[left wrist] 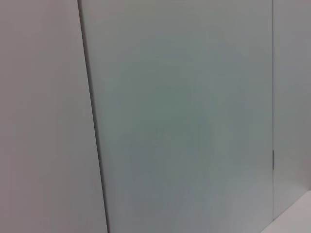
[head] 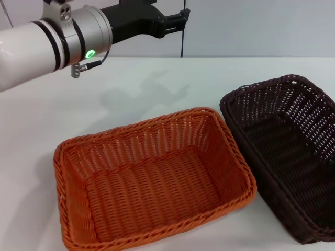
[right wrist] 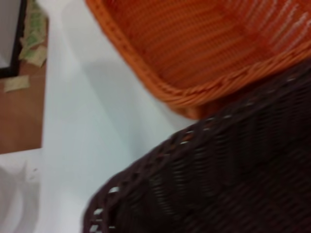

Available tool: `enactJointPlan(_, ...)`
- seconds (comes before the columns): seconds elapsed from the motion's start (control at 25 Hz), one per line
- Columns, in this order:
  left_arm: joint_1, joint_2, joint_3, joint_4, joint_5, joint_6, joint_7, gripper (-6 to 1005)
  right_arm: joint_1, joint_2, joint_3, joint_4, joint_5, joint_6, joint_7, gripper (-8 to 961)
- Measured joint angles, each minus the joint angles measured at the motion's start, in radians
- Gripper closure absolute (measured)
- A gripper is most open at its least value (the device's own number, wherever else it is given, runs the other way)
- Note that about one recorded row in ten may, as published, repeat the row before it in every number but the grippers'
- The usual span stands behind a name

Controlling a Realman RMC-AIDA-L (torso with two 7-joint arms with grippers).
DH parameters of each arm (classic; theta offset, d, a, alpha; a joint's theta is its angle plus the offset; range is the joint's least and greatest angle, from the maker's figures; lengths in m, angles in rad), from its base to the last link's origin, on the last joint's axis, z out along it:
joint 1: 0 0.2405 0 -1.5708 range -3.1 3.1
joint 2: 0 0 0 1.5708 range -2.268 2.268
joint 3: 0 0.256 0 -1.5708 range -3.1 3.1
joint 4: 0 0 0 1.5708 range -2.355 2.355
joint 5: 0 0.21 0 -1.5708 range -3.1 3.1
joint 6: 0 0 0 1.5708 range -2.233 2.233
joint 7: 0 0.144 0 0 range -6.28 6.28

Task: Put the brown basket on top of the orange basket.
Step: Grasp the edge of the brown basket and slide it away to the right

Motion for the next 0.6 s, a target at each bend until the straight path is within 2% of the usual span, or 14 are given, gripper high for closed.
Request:
enactJointPlan(0.08, -0.001, 0.0, 0.013, -0.011, -0.009, -0.018, 0.0, 170, -0.01, 0.018, -0.038, -0.007, -0.006, -0.015, -0.003, 409)
enactJointPlan(0.6, -0.016, 0.0, 0.017, -0.052, -0.041, -0.056, 0.002, 170, 0.003, 0.069, -0.13, -0.002, -0.005, -0.187, -0.054, 407)
